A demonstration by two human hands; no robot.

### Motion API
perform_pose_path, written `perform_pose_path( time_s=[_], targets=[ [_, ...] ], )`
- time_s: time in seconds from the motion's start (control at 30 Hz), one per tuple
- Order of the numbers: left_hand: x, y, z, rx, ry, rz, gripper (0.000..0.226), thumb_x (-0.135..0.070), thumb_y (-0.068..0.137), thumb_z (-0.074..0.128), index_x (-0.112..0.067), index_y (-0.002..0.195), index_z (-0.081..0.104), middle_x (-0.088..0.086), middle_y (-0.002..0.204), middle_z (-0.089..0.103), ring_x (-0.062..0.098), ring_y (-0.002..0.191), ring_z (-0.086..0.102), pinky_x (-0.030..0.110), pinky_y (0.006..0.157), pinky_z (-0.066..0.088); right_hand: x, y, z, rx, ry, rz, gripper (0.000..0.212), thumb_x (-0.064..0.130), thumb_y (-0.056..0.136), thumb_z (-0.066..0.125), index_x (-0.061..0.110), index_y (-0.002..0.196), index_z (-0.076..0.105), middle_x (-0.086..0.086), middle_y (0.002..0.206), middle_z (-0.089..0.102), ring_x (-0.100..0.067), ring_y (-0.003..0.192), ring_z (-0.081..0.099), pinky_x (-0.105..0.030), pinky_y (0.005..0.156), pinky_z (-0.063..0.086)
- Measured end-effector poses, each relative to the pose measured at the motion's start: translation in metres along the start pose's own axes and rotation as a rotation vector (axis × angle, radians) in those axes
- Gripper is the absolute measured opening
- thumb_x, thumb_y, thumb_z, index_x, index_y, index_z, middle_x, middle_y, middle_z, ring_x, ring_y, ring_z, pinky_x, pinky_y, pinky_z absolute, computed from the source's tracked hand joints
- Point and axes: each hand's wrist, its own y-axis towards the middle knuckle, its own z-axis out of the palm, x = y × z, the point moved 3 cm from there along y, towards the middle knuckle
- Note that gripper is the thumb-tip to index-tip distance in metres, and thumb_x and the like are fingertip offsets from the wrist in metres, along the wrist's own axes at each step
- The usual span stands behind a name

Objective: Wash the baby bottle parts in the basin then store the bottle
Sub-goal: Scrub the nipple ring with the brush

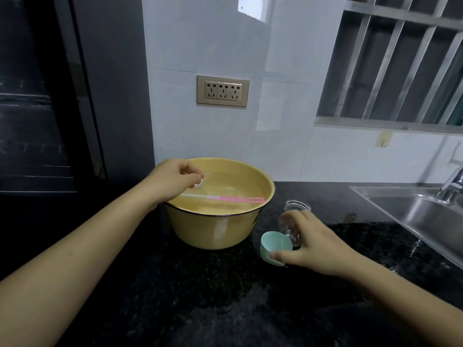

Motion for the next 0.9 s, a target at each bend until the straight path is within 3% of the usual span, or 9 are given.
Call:
perform_pose_path(
  time_s=[0.13,0.27,0.4,0.5,0.6,0.73,0.9],
  targets=[
    [0.003,0.006,-0.002,0.003,0.043,-0.005,0.012,-0.017,0.086,0.058,-0.02,0.085,0.07,0.003,0.094,0.07,0.015,0.092,0.065,0.035,0.087,0.051,0.025,0.016,-0.029,-0.175,0.129,-0.027,0.039,0.061,0.068,0.058,0.027,0.088,0.054,0.01,0.089,0.052,-0.006,0.084,0.053,-0.026,0.075,0.045],
    [0.006,0.012,-0.003,-0.014,0.113,0.007,0.011,-0.018,0.086,0.059,-0.02,0.086,0.069,0.002,0.095,0.068,0.017,0.094,0.063,0.035,0.086,0.05,0.053,0.049,-0.038,-0.226,0.164,-0.141,0.016,0.03,0.085,0.062,0.023,0.072,0.058,0.008,0.075,0.054,-0.009,0.074,0.052,-0.02,0.067,0.039],
    [0.009,0.017,-0.002,-0.051,0.236,0.046,0.011,-0.021,0.088,0.059,-0.018,0.091,0.07,-0.003,0.096,0.065,0.016,0.094,0.058,0.027,0.078,0.045,0.066,0.096,-0.021,-0.075,0.017,-0.165,0.01,0.02,0.085,0.062,0.018,0.089,0.07,0.01,0.079,0.056,-0.013,0.082,0.054,-0.025,0.071,0.042],
    [0.011,0.021,-0.001,-0.049,0.314,0.073,0.013,-0.021,0.088,0.059,-0.017,0.094,0.068,-0.007,0.089,0.061,0.015,0.091,0.057,0.024,0.07,0.043,0.072,0.127,-0.004,0.046,-0.131,-0.141,0.031,0.027,0.085,0.062,0.023,0.116,0.065,0.003,0.106,0.064,-0.015,0.101,0.057,-0.028,0.087,0.045],
    [0.015,0.026,-0.002,-0.026,0.366,0.087,0.011,-0.02,0.087,0.058,-0.018,0.093,0.067,-0.01,0.086,0.06,0.013,0.088,0.057,0.023,0.069,0.042,0.075,0.149,0.01,0.176,-0.251,-0.131,0.046,0.037,0.087,0.06,0.026,0.131,0.054,0.004,0.125,0.061,-0.018,0.115,0.055,-0.03,0.093,0.045],
    [0.021,0.037,0.001,0.021,0.482,0.117,0.016,-0.022,0.087,0.057,-0.02,0.098,0.068,-0.008,0.099,0.063,0.012,0.095,0.058,0.024,0.079,0.044,0.075,0.158,0.019,0.227,-0.339,-0.137,0.046,0.032,0.086,0.062,0.032,0.131,0.054,0.008,0.124,0.061,-0.017,0.113,0.055,-0.029,0.086,0.046],
    [0.027,0.058,0.006,0.063,0.636,0.137,0.022,-0.025,0.089,0.055,-0.021,0.107,0.066,-0.004,0.114,0.063,0.016,0.104,0.057,0.032,0.088,0.048,0.074,0.16,0.018,0.189,-0.395,-0.22,0.035,0.02,0.088,0.057,0.033,0.12,0.062,0.005,0.114,0.063,-0.016,0.093,0.055,-0.027,0.071,0.045]
  ],
)
